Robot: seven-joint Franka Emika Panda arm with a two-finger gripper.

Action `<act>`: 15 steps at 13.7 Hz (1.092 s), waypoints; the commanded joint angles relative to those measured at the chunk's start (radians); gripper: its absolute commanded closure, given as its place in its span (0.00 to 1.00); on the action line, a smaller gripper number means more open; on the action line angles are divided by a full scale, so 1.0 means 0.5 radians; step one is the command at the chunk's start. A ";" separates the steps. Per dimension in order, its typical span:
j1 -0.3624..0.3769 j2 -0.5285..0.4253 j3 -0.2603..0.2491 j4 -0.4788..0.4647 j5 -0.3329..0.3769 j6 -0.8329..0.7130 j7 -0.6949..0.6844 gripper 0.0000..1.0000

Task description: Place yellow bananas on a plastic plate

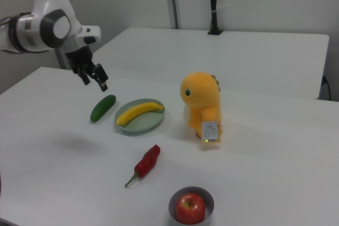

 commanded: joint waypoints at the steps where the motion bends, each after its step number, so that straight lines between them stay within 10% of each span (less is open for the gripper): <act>1: -0.010 -0.338 -0.011 -0.239 0.096 -0.230 -0.418 0.00; 15: -0.149 -0.522 -0.026 -0.359 0.342 -0.252 -0.530 0.00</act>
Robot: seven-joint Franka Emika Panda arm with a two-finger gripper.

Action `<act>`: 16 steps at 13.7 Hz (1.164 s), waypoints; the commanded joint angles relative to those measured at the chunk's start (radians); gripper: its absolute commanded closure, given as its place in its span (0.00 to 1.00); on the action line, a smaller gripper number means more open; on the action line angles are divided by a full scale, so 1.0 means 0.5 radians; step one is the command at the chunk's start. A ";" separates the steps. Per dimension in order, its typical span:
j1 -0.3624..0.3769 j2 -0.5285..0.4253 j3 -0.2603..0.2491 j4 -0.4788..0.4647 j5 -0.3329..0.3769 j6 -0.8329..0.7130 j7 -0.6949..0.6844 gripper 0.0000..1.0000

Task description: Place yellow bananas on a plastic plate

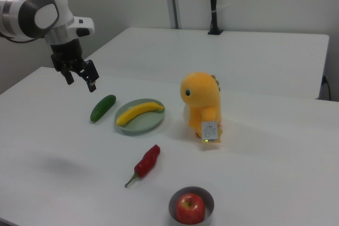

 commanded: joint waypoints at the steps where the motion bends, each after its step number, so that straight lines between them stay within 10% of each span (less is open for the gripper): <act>1: 0.003 -0.019 -0.009 -0.051 0.049 0.063 -0.054 0.00; 16: -0.178 0.030 0.147 -0.008 0.046 0.060 -0.075 0.00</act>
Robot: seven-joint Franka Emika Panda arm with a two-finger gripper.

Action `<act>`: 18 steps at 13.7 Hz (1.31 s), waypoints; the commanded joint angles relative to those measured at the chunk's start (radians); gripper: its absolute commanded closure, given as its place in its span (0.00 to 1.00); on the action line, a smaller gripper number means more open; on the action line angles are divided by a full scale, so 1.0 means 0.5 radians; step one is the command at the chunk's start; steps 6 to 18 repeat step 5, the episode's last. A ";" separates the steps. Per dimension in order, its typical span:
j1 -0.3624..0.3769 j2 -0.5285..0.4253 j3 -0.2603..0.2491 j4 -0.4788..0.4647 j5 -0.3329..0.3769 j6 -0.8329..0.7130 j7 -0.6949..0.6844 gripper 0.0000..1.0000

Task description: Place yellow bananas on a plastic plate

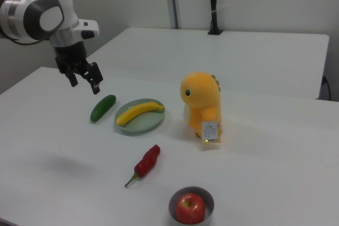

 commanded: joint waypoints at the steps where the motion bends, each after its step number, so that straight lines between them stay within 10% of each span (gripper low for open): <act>1: -0.075 0.002 0.079 -0.011 0.045 0.053 -0.049 0.00; 18: -0.069 0.002 0.082 -0.011 0.045 0.047 -0.049 0.00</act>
